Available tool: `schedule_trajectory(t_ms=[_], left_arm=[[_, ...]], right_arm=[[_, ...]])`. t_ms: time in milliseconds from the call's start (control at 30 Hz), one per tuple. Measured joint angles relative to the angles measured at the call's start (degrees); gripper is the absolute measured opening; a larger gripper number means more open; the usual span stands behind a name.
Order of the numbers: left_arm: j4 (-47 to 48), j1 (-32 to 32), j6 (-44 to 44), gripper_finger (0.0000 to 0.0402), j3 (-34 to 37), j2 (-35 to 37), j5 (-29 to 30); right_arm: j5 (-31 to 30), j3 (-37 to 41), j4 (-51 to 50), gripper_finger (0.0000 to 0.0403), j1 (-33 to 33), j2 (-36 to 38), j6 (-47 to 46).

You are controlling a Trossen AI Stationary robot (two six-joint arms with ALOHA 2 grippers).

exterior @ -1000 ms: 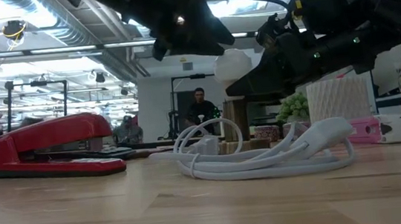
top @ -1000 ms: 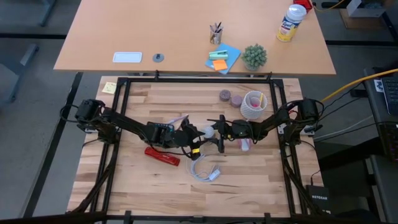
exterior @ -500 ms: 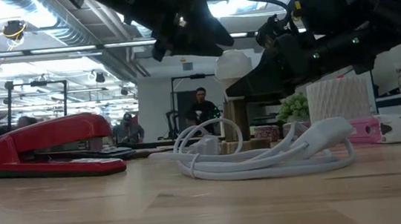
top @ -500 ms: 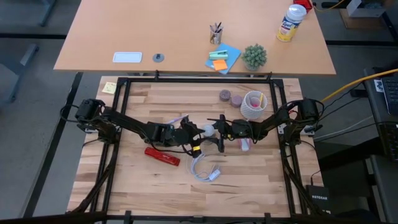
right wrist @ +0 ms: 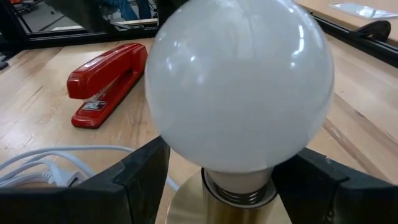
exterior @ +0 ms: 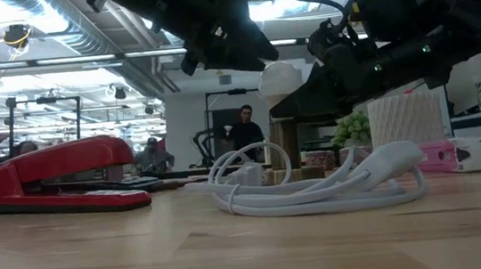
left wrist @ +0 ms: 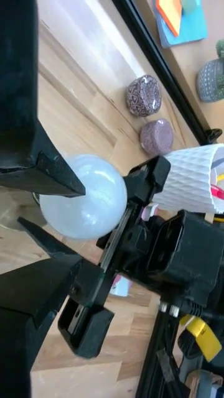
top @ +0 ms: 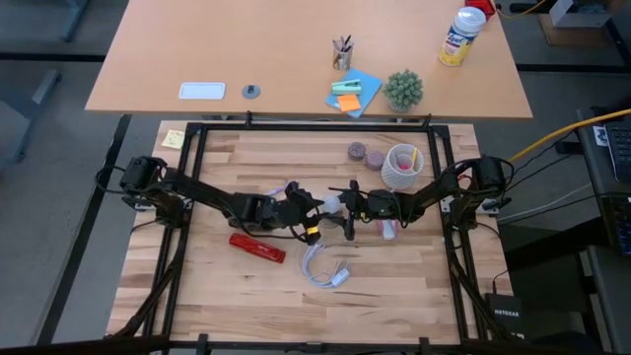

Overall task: Screw lightbulb
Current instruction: Insert the white lightbulb into the golden lamp

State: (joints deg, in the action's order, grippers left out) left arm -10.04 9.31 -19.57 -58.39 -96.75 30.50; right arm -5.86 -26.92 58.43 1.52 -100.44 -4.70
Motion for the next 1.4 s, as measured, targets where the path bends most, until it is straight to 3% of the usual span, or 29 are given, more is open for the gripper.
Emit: schedule_trajectory(t_ms=[1400], left_arm=[[-0.1,-1.2,0.0,0.0159,0.1,0.0,2.4]], right_arm=[[-1.5,0.0,-0.3,0.0264,0.0,0.0,-0.1]])
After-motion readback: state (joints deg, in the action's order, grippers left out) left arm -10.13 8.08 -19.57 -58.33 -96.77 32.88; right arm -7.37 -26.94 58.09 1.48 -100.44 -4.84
